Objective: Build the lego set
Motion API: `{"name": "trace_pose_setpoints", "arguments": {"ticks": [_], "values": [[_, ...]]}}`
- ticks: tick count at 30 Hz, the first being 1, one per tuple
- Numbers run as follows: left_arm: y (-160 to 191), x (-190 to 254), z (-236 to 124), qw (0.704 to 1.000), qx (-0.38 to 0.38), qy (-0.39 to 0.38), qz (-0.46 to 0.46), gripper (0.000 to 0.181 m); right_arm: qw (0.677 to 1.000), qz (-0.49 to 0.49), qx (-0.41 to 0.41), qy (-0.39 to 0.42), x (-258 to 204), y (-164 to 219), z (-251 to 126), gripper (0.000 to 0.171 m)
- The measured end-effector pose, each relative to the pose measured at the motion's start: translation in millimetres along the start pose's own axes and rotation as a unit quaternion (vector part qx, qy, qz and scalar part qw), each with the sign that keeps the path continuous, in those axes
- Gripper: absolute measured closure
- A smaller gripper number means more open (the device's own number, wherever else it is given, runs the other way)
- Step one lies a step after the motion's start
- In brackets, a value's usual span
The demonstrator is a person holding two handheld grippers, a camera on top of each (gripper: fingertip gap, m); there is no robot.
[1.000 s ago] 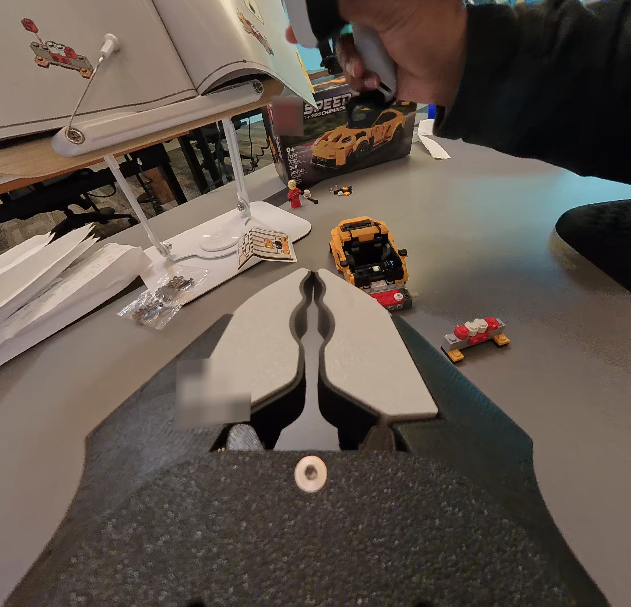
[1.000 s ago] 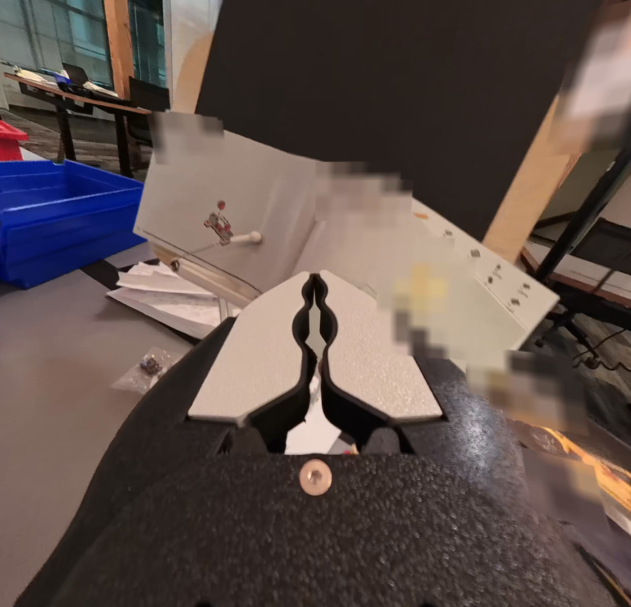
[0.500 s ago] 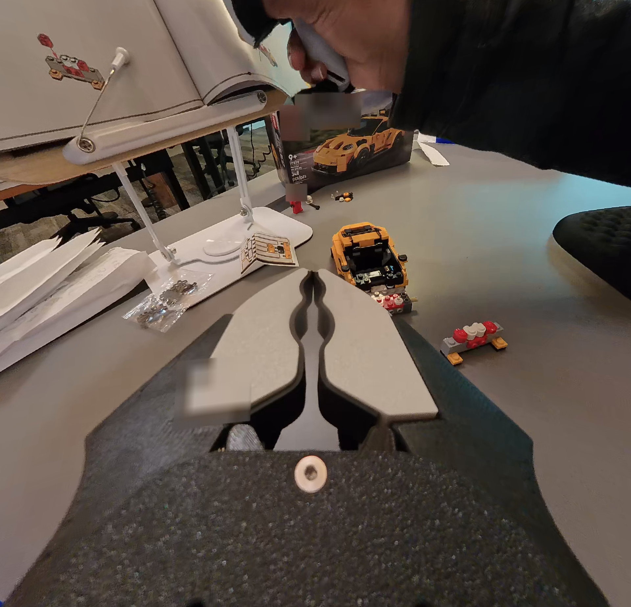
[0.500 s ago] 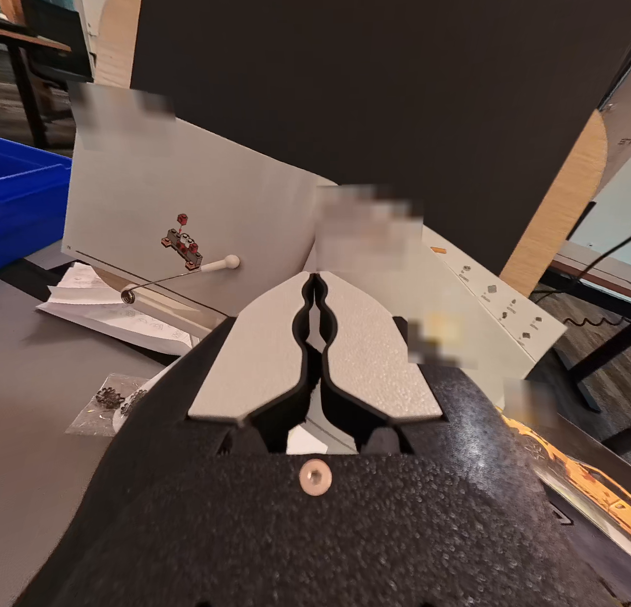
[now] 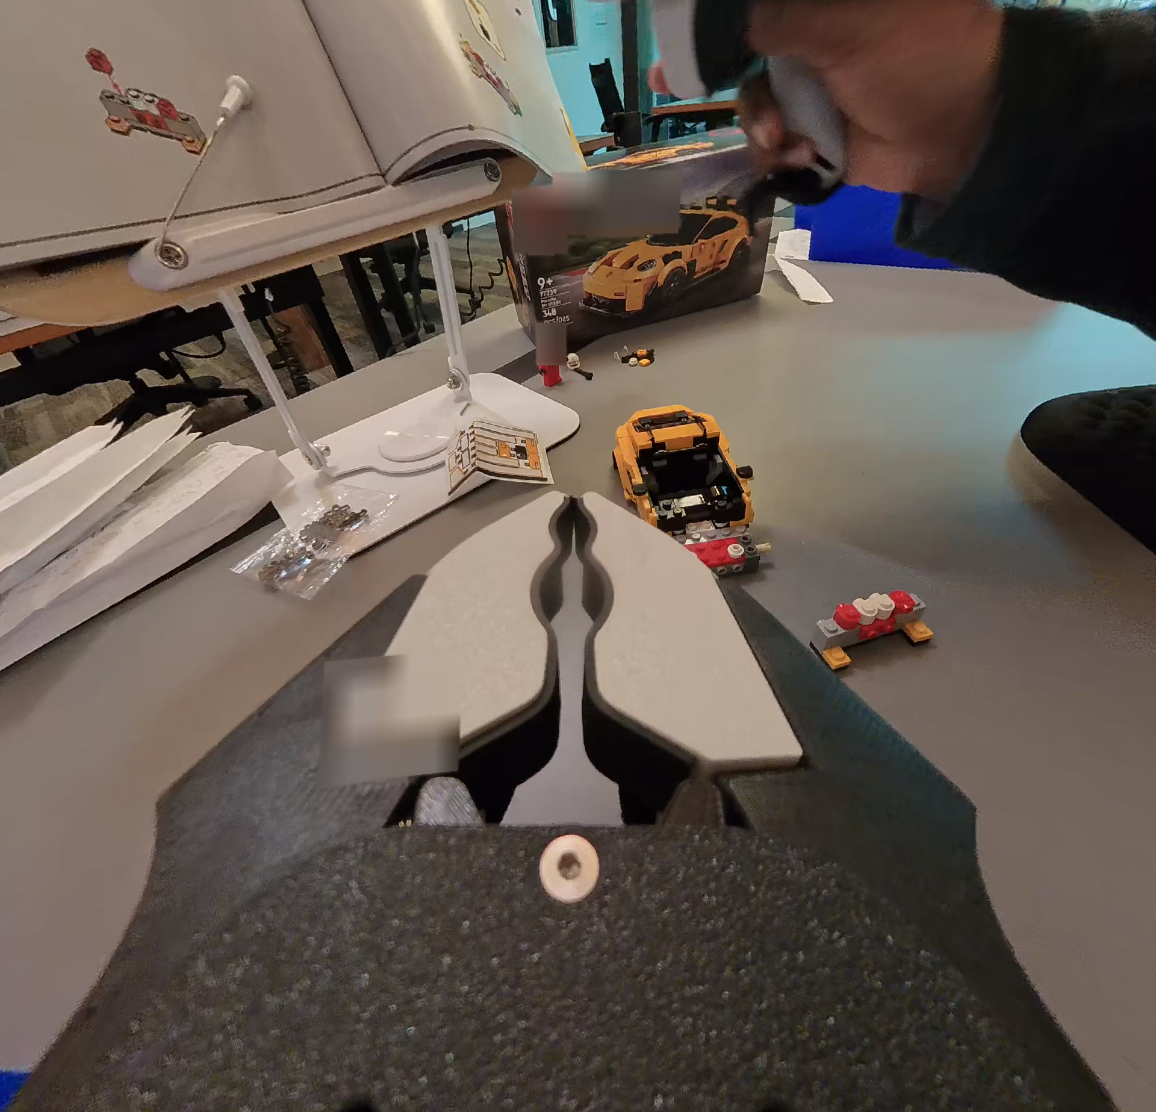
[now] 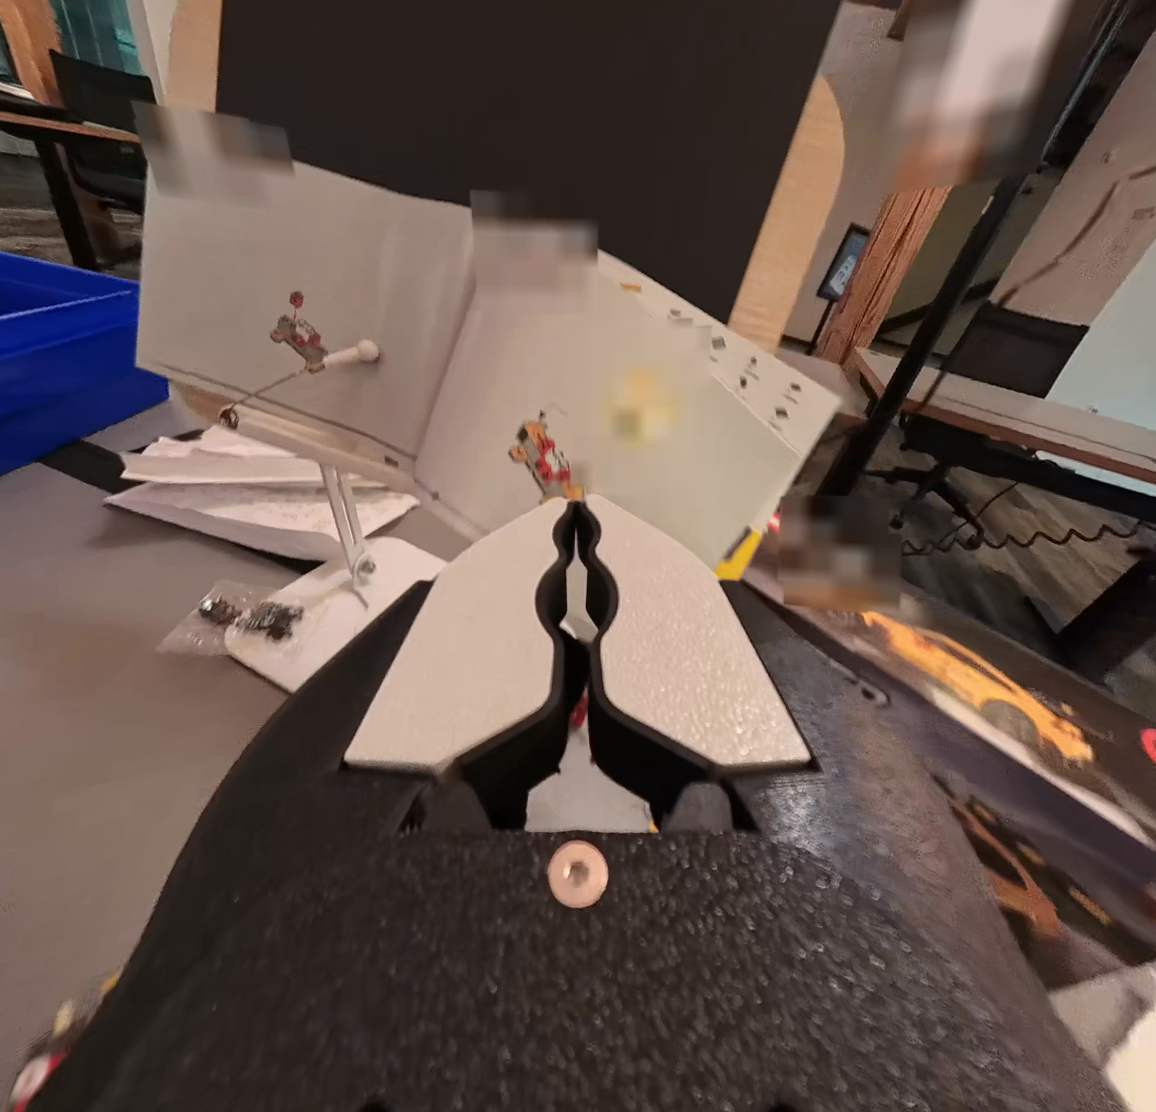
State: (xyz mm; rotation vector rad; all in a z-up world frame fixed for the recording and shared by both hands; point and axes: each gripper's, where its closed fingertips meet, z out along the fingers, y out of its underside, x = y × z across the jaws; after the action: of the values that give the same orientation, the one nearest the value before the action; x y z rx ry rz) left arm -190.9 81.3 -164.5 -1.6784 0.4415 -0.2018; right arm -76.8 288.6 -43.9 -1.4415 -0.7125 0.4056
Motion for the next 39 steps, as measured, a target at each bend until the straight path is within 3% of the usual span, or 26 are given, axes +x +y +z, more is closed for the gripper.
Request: {"name": "trace_pose_setpoints", "arguments": {"ticks": [6,10,16,20,26,31,39], "values": [[-10.7,-4.9,-8.6,1.0,0.007,-0.003,-0.011,0.181,0.998,0.029,-0.033,-0.048,-13.4,49.0,-60.9,0.169],[-32.4,-25.9,-35.6,0.999,0.007,-0.033,-0.017,0.181,0.997,0.029,-0.038,-0.055,-18.8,71.2,-86.5,0.168],[-39.0,-104.2,-127.6,0.979,-0.153,-0.127,0.031,0.17,0.998,0.004,-0.032,-0.047,-17.1,88.9,-99.2,0.169],[2.2,-165.1,-184.5,0.936,-0.321,-0.14,0.043,0.17,0.997,0.025,-0.034,-0.057,-17.1,94.3,-99.2,0.169],[91.0,-181.0,-243.2,0.834,-0.55,-0.042,0.001,0.168,0.997,0.032,-0.042,-0.06,-15.8,99.3,-97.8,0.169],[122.7,-173.5,-260.2,0.776,-0.63,0.013,-0.004,0.17,0.996,0.03,-0.052,-0.062,-16.5,105.7,-95.9,0.169],[148.2,-163.7,-270.7,0.708,-0.704,0.056,0.008,0.171,0.995,0.029,-0.064,-0.068,-19.1,113.3,-94.2,0.169]]}}
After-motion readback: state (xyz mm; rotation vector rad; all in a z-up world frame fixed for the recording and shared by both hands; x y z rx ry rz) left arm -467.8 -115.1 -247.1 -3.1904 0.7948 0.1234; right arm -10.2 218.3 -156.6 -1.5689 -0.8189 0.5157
